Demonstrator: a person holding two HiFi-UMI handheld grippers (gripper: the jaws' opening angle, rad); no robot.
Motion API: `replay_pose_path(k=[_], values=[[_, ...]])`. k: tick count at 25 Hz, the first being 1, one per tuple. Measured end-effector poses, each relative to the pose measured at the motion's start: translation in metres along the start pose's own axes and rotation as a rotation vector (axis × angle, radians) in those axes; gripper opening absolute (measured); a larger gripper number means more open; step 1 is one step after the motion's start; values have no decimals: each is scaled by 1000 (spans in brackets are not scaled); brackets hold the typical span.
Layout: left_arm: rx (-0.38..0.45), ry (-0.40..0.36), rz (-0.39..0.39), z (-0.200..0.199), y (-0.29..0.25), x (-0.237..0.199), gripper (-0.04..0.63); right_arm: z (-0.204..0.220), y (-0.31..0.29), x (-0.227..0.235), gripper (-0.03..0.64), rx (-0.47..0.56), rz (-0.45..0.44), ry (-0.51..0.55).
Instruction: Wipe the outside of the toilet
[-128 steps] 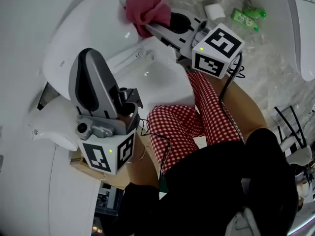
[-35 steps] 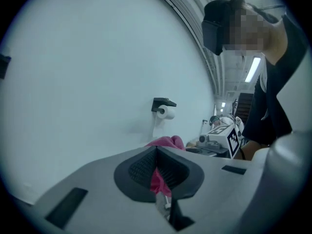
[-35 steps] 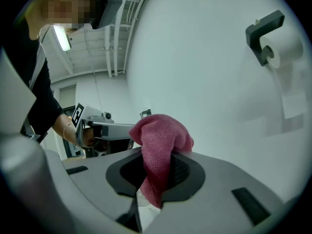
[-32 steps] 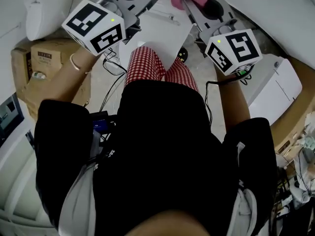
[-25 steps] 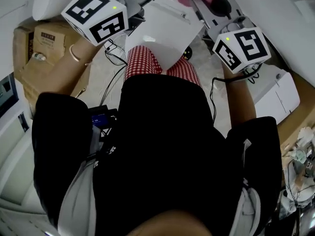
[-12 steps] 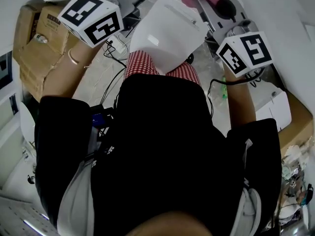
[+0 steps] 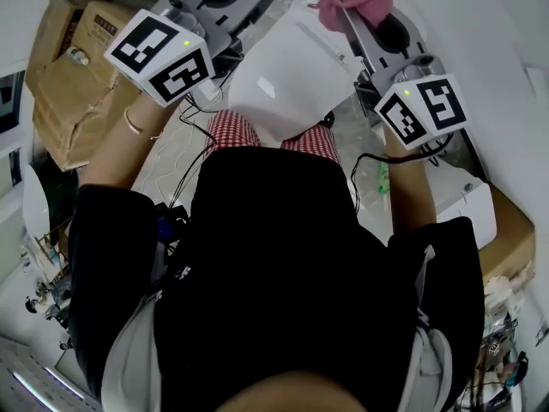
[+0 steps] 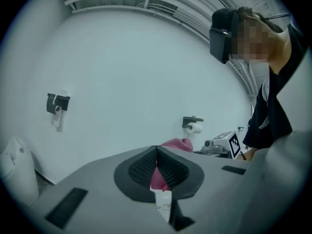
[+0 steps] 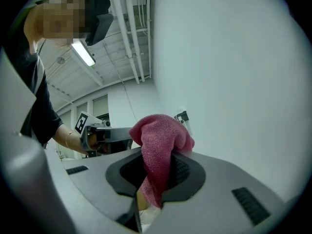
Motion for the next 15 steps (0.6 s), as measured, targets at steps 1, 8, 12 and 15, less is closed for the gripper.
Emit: replay_pose_path(k=[1, 8, 12, 15], values=[[4, 0, -8, 2, 4, -1, 9, 2, 0, -2, 78, 3, 4, -2], [45, 21, 19, 4, 21, -3, 10, 13, 7, -15, 78, 12, 104, 4], [63, 23, 41, 7, 49, -8, 10, 14, 16, -40, 78, 30, 182, 28], [67, 7, 68, 9, 69, -5, 10, 15, 21, -61, 78, 35, 230, 56]])
Point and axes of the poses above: the fingertips, and each gripper's own axes: y backward along the fingers, x to its right, z out of its underside, the point moved 2 cm from there along y, backward along the fingers, and after that the axes turned 1 degree about x, right-handed, at the moved point
